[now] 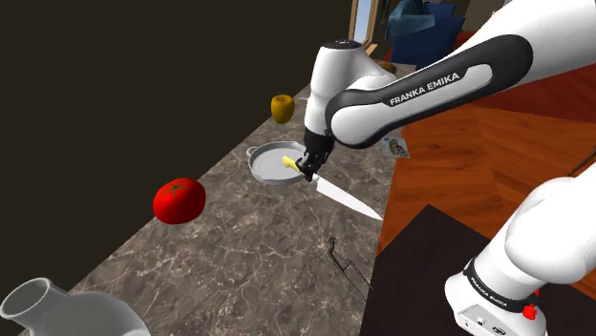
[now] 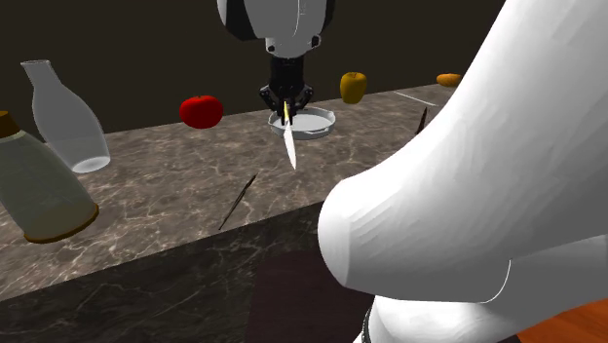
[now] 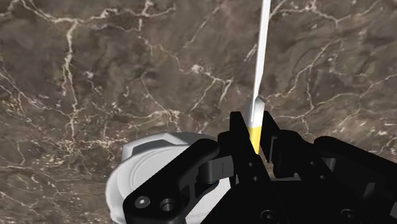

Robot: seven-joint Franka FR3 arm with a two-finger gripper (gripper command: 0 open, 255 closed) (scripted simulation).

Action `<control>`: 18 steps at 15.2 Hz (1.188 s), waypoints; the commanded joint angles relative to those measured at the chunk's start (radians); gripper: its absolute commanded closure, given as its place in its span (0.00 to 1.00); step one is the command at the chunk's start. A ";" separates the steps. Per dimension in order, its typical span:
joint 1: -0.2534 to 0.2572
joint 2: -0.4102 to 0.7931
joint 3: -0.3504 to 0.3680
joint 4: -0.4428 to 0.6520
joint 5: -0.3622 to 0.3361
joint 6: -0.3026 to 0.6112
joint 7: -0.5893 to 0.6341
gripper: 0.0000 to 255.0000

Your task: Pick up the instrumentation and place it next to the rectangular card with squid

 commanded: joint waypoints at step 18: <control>-0.200 0.259 -0.262 0.271 -0.045 -0.041 -0.430 1.00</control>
